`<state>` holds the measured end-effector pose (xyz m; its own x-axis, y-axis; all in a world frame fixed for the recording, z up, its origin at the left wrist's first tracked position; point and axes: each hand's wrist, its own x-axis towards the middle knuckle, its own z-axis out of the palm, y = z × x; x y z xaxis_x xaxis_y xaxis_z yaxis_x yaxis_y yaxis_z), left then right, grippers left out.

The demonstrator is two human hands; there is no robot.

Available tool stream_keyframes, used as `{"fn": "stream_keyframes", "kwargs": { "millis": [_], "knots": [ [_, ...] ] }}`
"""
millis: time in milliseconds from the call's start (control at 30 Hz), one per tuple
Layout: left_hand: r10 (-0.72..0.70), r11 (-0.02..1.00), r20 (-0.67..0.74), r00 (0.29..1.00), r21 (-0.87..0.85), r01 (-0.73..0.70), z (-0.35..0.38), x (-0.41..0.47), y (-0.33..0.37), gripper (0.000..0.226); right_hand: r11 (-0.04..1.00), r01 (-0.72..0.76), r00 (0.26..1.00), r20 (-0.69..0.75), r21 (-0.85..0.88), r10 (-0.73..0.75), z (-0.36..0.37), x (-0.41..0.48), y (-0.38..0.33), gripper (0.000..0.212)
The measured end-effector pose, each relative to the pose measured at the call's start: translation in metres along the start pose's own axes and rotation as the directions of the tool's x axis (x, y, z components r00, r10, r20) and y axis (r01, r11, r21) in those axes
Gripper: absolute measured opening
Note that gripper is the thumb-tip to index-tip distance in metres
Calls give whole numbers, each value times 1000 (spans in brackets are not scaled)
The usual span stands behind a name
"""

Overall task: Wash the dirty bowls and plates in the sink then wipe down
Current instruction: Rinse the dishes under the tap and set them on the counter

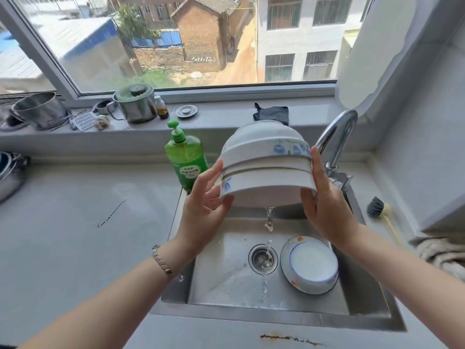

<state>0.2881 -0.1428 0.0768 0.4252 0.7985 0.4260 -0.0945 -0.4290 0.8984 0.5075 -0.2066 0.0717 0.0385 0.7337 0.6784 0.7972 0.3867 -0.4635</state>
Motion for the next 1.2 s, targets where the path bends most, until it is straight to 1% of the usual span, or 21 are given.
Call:
{"fn": "stream_keyframes", "kwargs": {
  "millis": [100,233,333,433,467,533,600,633,667,700,733,767,800,833,867,933,967,1033,1067,1133,1200],
  "knots": [
    [-20,1000,-3,1000,-11,20,5,-4,1,49,1000,-24,1000,4,-3,24,-2,-5,-1,59],
    [-15,1000,2,1000,-16,15,13,-6,1,49,999,-4,1000,19,-34,4,-7,-9,-1,55],
    [-7,999,-3,1000,-33,7,20,-7,-2,47,999,-18,1000,24,-35,18,-13,-14,3,58],
    [-34,999,-12,999,-34,34,29,-9,-5,46,999,-36,999,21,-27,37,-17,-22,9,67],
    [-54,998,-17,998,-39,54,31,-11,-7,47,998,-51,998,31,-23,51,-17,-25,10,68],
    [-116,991,-24,993,-69,114,34,-17,-12,49,996,-93,993,66,-10,93,-15,-33,15,64],
    [-217,971,-9,976,-100,215,33,-25,-19,51,988,-152,980,129,5,150,-10,-43,18,56],
    [-270,957,1,963,-104,269,30,-28,-23,54,978,-208,964,171,19,202,-7,-46,16,55],
    [-327,940,11,945,-99,327,28,-30,-26,58,954,-298,933,220,34,284,-4,-49,13,56],
    [-393,915,22,919,-87,393,24,-31,-30,60,913,-405,881,287,46,376,1,-50,10,57],
    [-469,881,30,883,-59,470,20,-32,-34,63,860,-509,804,372,31,463,6,-53,8,59],
    [-553,832,40,832,-28,555,14,-32,-37,70,802,-598,713,451,-9,537,14,-54,7,61],
    [-638,770,52,769,0,638,6,-33,-41,74,754,-653,629,508,-64,588,24,-55,5,61],
    [-712,702,64,700,20,712,-5,-34,-46,75,721,-682,560,547,-123,622,36,-56,3,61],
    [-771,636,76,632,39,771,-17,-36,-52,74,699,-694,507,573,-171,644,49,-56,-1,59],
    [-848,529,89,523,78,845,-46,-39,-62,71,659,-726,430,617,-197,659,81,-57,-12,55],
    [-871,491,92,483,94,866,-62,-41,-67,69,640,-744,400,640,-190,655,99,-56,-19,52],
    [-898,439,86,431,136,888,-100,-43,-76,63,564,-807,314,684,-172,658,136,-46,-39,46],
    [-908,418,70,412,172,892,-123,-42,-80,61,488,-860,250,710,-150,659,155,-38,-50,43],
    [-919,388,38,392,254,886,-172,-36,-89,61,317,-943,128,765,-103,631,194,-18,-72,43],
    [-917,386,34,397,321,865,-217,-26,-103,59,213,-973,59,792,-91,607,235,4,-87,46]
  ]
}}
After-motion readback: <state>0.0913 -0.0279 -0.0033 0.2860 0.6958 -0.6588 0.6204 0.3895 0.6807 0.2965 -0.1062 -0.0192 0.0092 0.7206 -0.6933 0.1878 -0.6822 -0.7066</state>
